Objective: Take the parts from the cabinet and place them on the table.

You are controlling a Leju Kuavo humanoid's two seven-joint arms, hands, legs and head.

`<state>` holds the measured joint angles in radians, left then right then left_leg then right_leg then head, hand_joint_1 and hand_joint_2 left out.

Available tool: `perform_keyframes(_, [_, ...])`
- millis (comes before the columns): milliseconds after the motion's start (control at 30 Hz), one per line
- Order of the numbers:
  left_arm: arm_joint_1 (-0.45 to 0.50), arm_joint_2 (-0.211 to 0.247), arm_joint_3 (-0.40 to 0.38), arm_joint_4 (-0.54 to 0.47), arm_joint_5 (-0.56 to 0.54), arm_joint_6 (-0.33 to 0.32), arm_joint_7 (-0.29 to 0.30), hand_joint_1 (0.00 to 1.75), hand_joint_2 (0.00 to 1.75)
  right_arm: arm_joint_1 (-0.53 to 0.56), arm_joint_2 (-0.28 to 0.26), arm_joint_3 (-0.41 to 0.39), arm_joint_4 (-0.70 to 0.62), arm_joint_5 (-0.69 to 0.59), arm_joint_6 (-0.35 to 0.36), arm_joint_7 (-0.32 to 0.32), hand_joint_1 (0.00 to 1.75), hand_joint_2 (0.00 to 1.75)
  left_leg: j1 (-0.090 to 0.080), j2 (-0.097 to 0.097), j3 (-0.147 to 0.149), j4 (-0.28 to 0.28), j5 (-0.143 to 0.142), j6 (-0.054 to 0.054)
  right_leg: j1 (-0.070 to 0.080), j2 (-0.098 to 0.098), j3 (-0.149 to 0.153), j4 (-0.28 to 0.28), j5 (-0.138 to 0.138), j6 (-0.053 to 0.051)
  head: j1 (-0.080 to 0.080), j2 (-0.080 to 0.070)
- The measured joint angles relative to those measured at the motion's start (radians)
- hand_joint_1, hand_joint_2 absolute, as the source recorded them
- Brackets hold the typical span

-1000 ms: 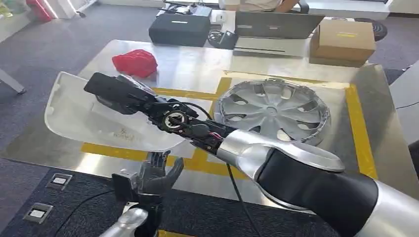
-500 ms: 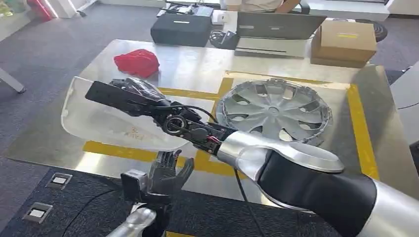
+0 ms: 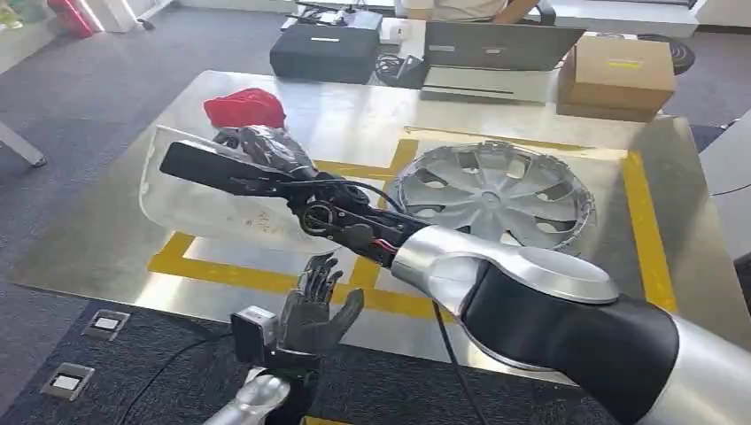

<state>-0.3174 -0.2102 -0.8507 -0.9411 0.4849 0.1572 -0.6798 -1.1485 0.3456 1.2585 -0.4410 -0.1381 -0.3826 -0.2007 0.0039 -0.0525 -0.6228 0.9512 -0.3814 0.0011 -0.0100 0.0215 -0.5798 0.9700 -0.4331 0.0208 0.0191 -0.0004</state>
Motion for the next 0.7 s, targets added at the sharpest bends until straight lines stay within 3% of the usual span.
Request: perform_keyframes(700, [-0.020, -0.016, 0.000, 0.050, 0.078, -0.040, 0.000, 0.00, 1.75, -0.085, -0.002, -0.031, 0.037, 0.089, -0.006, 0.000, 1.75, 1.75, 0.000, 0.000, 0.000, 0.000, 0.000, 0.000, 0.000, 0.000, 0.000, 0.000, 0.000, 0.000, 0.000, 0.000])
